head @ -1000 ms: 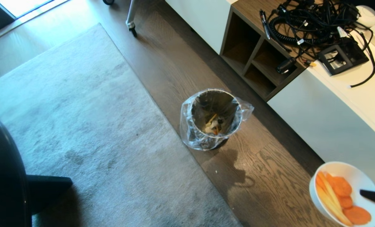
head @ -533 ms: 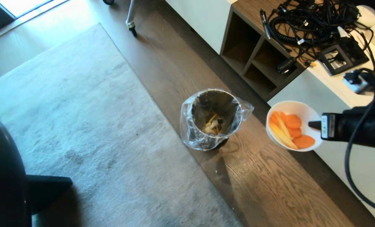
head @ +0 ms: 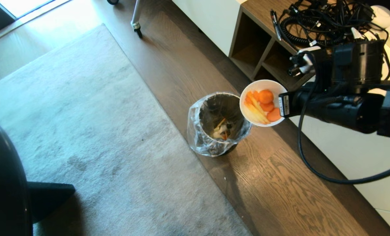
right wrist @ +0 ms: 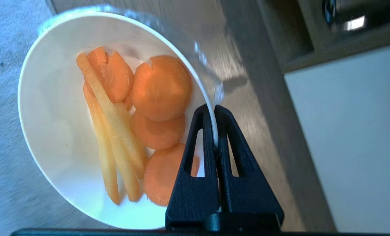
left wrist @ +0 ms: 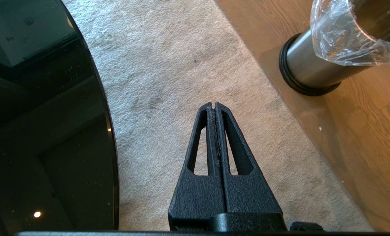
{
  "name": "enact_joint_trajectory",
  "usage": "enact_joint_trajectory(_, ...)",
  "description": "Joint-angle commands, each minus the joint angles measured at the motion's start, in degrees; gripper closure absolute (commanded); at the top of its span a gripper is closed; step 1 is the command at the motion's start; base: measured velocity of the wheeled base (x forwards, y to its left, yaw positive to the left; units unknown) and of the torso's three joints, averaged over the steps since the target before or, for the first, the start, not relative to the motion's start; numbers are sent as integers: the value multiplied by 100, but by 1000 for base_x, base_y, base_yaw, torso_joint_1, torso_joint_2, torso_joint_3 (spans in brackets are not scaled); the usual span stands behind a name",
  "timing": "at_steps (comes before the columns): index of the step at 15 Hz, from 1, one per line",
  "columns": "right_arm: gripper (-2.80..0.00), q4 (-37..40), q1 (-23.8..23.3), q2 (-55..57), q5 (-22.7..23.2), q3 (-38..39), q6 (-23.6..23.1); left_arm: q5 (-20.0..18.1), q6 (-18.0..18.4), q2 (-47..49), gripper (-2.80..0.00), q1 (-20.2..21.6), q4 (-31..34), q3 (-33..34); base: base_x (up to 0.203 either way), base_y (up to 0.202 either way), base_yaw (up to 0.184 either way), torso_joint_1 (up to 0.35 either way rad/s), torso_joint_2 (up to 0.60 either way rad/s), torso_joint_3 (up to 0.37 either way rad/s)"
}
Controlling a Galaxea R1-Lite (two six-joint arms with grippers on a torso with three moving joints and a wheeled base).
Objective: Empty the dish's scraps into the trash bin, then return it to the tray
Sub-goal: Move the bowl over the trash can, then pour the leftover food from the bowl into the trash can
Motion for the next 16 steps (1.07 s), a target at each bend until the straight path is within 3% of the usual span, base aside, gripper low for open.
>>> enact_joint_trajectory(1, 0, -991, 121, 353, -61, 20, -953, 2, -7, -2, 0, 0, -9, 0, 0, 0, 0, 0, 0, 0)
enact_joint_trajectory(3, 0, -1936, 144, 519, -79, 162, -1967, 2, -7, -2, 0, 0, 0, 0, 0, 0, 0, 0, 0, 0)
enact_joint_trajectory(9, 0, -5155, 390, 1506, -74, 318, -4168, 2, -7, -2, 0, 0, -8, 0, 0, 0, 0, 0, 0, 0)
enact_joint_trajectory(12, 0, -6557, 424, 1810, -28, 333, -4994, 2, -7, -2, 0, 0, -8, 0, 0, 0, 0, 0, 0, 0)
enact_joint_trajectory(16, 0, -7162, 456, 1830, 229, 425, -5537, 2, -7, -2, 0, 0, -7, 0, 0, 0, 0, 0, 0, 0)
